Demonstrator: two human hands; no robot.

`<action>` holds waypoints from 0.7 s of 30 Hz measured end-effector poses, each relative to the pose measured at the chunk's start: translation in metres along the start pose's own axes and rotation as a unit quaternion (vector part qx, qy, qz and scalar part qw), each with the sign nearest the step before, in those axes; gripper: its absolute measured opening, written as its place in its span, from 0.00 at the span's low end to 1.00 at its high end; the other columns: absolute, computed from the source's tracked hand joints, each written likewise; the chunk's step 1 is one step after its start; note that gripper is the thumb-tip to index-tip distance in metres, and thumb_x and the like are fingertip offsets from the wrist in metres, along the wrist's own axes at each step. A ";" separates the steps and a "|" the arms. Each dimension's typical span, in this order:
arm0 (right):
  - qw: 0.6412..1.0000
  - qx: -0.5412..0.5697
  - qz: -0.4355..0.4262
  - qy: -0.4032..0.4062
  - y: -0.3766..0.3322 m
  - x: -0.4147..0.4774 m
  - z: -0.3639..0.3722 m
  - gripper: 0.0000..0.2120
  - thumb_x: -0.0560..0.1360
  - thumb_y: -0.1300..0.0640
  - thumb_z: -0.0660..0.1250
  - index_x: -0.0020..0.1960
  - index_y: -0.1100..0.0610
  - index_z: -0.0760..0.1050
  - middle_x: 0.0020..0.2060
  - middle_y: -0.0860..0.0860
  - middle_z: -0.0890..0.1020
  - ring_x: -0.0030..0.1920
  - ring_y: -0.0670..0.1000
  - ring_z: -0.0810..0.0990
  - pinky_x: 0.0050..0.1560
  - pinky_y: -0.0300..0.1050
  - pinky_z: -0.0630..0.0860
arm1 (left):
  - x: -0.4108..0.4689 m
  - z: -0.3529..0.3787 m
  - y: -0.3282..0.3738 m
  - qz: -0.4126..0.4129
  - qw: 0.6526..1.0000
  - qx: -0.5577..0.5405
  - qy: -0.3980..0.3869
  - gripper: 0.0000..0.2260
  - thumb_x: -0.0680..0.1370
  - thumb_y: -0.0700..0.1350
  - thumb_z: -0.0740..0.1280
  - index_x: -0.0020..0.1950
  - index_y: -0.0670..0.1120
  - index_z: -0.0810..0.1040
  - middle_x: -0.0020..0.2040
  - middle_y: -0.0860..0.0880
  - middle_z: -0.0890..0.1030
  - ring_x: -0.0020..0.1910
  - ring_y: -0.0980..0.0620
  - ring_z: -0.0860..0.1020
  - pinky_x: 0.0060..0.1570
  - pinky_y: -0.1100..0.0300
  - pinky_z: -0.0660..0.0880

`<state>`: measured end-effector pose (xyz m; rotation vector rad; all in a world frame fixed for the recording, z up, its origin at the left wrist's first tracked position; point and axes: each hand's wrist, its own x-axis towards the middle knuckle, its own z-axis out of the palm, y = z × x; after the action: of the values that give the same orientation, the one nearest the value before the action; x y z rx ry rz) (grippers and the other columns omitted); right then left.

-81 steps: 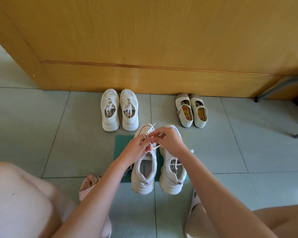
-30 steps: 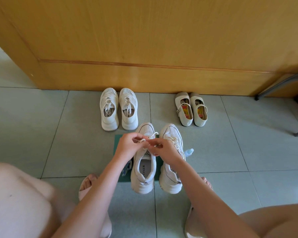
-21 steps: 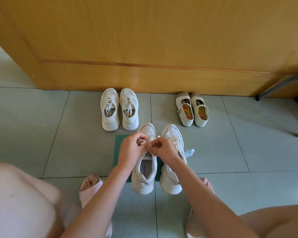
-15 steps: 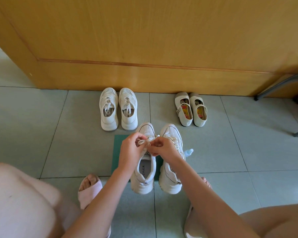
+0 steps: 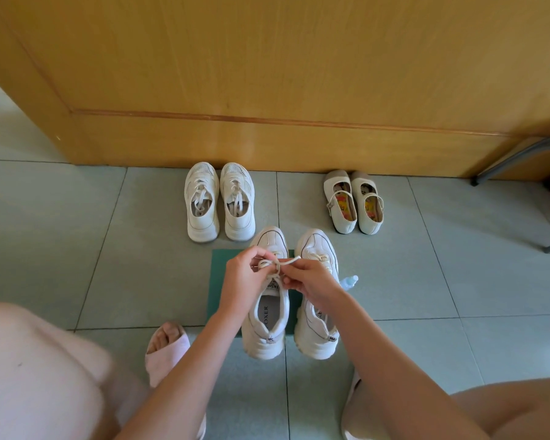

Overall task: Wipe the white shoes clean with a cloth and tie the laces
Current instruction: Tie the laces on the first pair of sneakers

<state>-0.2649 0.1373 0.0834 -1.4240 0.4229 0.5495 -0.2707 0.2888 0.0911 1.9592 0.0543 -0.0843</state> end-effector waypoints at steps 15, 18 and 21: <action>1.000 0.019 0.002 0.014 -0.010 -0.004 0.003 0.06 0.75 0.67 0.64 0.50 0.68 0.77 0.38 0.57 0.80 0.36 0.49 0.79 0.41 0.37 0.79 | 0.002 -0.004 -0.005 0.028 1.000 -0.001 0.008 0.04 0.71 0.39 0.73 0.44 0.45 0.82 0.40 0.54 0.84 0.41 0.60 0.82 0.45 0.58 0.79; 0.995 -0.072 -0.033 0.056 -0.015 -0.005 0.002 0.05 0.75 0.67 0.66 0.49 0.69 0.77 0.35 0.55 0.81 0.31 0.45 0.80 0.37 0.34 0.79 | 0.002 -0.005 -0.007 0.025 1.000 0.002 0.018 0.04 0.70 0.41 0.74 0.43 0.45 0.83 0.40 0.54 0.85 0.41 0.60 0.82 0.45 0.56 0.79; 0.986 -0.140 -0.055 0.075 -0.017 -0.008 0.000 0.04 0.74 0.66 0.67 0.48 0.67 0.78 0.33 0.55 0.80 0.30 0.47 0.78 0.36 0.35 0.78 | 0.000 -0.005 -0.008 0.030 0.999 0.004 0.028 0.04 0.69 0.43 0.75 0.40 0.45 0.83 0.43 0.54 0.85 0.44 0.60 0.82 0.47 0.55 0.79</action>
<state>-0.2609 0.1354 0.1018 -1.7553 0.3952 0.4246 -0.2707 0.2970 0.0855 1.9705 0.0322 0.0105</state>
